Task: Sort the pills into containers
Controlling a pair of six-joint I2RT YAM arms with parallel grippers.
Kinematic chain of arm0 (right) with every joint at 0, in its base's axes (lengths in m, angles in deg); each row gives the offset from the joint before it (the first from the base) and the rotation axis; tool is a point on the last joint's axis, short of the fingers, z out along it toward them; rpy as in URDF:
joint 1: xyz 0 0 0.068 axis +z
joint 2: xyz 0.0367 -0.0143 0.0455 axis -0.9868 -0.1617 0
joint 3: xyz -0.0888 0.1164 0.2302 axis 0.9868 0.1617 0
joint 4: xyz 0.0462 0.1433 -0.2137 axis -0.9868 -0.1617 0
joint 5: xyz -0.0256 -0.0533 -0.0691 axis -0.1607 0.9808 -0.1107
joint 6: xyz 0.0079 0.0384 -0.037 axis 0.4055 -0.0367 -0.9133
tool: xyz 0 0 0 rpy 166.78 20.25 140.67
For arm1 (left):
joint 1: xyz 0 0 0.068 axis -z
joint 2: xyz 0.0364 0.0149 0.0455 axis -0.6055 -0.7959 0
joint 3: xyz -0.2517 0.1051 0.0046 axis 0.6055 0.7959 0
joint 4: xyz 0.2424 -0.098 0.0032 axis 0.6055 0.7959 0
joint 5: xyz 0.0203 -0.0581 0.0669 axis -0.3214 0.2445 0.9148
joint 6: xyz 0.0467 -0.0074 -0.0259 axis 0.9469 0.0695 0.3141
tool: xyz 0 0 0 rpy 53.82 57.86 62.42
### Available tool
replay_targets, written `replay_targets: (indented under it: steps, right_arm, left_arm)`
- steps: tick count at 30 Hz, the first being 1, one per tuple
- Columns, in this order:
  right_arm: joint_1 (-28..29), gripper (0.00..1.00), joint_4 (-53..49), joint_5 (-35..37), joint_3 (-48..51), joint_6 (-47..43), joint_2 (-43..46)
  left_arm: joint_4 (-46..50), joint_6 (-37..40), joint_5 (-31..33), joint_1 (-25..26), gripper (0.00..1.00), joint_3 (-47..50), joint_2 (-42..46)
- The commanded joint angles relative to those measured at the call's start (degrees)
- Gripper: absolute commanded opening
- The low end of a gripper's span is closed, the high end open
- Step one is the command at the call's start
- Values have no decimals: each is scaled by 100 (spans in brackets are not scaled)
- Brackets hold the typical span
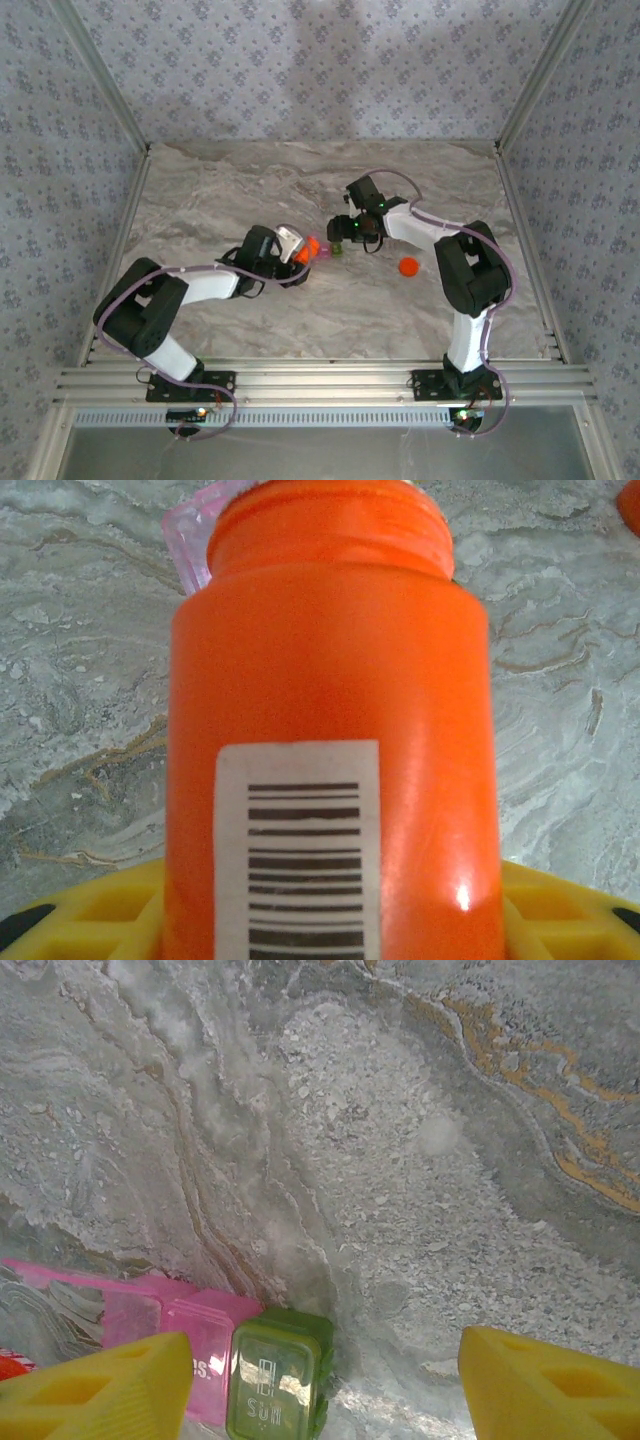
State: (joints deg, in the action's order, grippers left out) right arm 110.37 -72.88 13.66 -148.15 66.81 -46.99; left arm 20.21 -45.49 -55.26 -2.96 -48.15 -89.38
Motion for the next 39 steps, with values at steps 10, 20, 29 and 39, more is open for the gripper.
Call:
replay_targets:
  steps: [10,20,29,39]
  right_arm:
    - [56,71,128,-125,235,2,-60]
    - [54,66,187,-212,270,22,-91]
    - [61,61,225,-291,235,49,-161]
    - [77,60,256,-332,244,49,-218]
  left_arm:
    - [854,52,-100,44,0,-439,-89]
    - [1350,119,-92,41,0,-696,-120]
    - [1892,248,-51,42,0,-1020,-210]
    - [2041,229,27,42,0,-1103,-348]
